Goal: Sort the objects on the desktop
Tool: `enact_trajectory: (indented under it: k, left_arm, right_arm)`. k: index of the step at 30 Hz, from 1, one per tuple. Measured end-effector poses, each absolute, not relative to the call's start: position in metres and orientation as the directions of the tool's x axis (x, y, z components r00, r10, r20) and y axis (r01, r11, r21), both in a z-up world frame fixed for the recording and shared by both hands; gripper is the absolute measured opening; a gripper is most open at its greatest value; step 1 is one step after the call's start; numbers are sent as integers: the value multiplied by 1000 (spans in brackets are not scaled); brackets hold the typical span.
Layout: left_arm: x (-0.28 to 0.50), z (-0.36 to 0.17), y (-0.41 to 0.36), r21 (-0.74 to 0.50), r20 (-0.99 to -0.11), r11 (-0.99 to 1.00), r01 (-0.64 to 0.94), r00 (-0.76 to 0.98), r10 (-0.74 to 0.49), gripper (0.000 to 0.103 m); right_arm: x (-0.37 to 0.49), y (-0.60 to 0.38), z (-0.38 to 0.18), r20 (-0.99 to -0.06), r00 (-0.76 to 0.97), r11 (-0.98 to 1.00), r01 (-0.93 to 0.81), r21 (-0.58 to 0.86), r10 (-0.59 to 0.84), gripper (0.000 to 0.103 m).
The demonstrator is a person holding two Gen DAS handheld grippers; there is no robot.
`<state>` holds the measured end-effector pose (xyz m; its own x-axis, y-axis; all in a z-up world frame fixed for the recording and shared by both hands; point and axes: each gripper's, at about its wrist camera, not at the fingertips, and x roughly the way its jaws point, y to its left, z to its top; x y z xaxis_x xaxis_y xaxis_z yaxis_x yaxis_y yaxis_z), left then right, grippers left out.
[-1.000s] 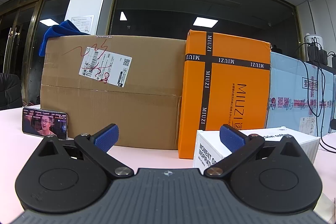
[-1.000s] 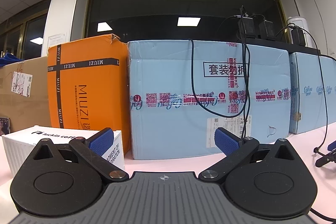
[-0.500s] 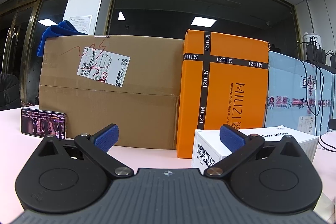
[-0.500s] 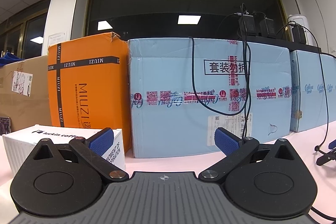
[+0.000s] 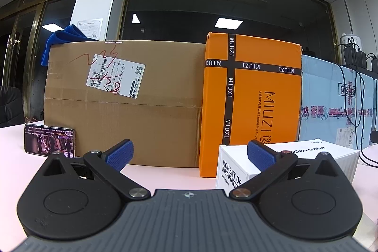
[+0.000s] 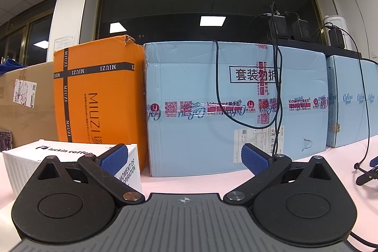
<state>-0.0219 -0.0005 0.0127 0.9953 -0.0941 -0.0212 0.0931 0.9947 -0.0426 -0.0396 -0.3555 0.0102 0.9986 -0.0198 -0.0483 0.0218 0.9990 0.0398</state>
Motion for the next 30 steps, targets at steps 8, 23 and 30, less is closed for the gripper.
enact_trajectory:
  k: [8,23,30]
  left_arm:
    - [-21,12,0,-40,-22,995,94,995,-95,103]
    - [-21,13,0,-38,-28,995,95,995,-96,103]
    - [-21,12,0,-37,-28,995,95,995,-96,103]
  right_arm:
    - [-40,-355,10,-54,998,999,22,40,-19,103]
    - [-38,-356,10,-62,998,999,21,42,-18,103]
    - [-38,-356,10,-65,998,999,20,42,-18,103]
